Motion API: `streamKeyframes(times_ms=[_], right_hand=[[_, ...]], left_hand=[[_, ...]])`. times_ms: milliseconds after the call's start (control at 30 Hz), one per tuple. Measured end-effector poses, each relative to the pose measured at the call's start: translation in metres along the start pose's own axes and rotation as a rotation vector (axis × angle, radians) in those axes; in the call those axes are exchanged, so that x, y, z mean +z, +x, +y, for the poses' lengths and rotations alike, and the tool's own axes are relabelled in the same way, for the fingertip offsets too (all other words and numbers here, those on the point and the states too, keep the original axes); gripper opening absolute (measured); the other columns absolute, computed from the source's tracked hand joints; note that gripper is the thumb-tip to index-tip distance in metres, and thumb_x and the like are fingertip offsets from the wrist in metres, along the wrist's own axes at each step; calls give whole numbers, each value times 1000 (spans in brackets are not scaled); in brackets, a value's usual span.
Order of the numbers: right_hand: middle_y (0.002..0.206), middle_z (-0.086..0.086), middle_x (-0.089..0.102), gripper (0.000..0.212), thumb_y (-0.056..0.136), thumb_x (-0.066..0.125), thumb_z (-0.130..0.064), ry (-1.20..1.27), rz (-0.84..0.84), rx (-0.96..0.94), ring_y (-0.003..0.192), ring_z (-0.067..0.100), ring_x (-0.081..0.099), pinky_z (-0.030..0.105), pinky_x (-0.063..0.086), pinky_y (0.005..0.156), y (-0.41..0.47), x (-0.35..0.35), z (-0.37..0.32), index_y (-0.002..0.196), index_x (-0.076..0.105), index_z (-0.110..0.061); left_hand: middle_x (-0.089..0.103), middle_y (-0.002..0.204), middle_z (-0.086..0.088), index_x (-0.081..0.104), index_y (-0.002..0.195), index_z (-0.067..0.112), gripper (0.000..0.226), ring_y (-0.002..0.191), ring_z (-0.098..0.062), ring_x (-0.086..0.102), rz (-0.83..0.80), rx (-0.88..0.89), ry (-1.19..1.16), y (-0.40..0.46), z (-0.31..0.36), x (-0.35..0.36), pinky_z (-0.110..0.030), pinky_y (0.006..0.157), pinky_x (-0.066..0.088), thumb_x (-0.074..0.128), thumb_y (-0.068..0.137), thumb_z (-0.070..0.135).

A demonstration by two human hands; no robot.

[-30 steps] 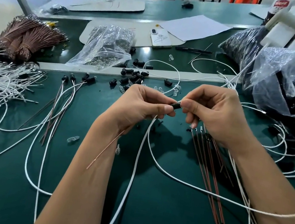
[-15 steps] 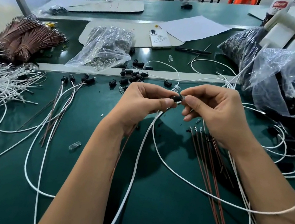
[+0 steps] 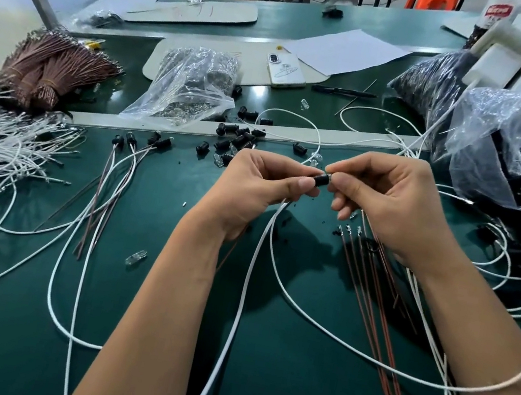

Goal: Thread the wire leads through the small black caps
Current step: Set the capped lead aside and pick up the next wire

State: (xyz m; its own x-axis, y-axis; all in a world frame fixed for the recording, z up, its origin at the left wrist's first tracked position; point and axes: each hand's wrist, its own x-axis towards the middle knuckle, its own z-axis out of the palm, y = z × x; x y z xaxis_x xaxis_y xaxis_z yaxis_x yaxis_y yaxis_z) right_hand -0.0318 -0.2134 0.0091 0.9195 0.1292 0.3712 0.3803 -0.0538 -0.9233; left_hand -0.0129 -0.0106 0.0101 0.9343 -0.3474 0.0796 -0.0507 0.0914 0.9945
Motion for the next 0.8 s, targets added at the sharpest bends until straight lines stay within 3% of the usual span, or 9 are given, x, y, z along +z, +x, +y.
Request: streamKeyframes(times_ms=[200,333,467,633,733,800], right_hand=[[72,13,73,12,84,77,-14,141,51,104,55,22,68,24,57,53,1,0,1,91,75,-4],[73,18,71,2,90,74,-6,73,26,50,57,24,70,26,58,54,0,1,1,91,74,-5],[73,20,70,6,93,71,1,48,30,22,56,24,70,26,59,54,-1,4,2,90,73,-5],[74,20,71,5,93,71,-1,103,28,42,59,24,70,26,59,57,-1,2,1,91,75,-5],[75,24,69,5,93,71,0,84,39,17,59,23,71,26,60,57,0,1,0,92,74,-4],[73,18,70,6,94,70,-1,99,62,34,58,22,70,25,59,55,0,1,0,91,74,-5]], left_hand=[[76,86,-18,77,99,2,15,79,-19,69,27,44,4,2,0,1,-22,76,54,74,84,0],[75,86,-18,77,99,1,14,77,-17,68,47,29,9,2,-2,2,-21,73,52,74,85,-1],[75,83,-16,77,99,1,14,71,-14,65,59,19,-16,1,-4,3,-19,69,51,74,85,1],[75,90,-19,80,94,8,21,89,-31,58,23,-30,-121,1,-5,4,-25,77,50,79,75,16],[76,86,-13,81,92,12,20,88,-29,58,26,-62,-131,2,-3,6,-22,74,50,79,74,18],[77,86,-12,80,94,8,16,83,-22,65,36,13,-99,4,-2,8,-21,73,52,78,78,10]])
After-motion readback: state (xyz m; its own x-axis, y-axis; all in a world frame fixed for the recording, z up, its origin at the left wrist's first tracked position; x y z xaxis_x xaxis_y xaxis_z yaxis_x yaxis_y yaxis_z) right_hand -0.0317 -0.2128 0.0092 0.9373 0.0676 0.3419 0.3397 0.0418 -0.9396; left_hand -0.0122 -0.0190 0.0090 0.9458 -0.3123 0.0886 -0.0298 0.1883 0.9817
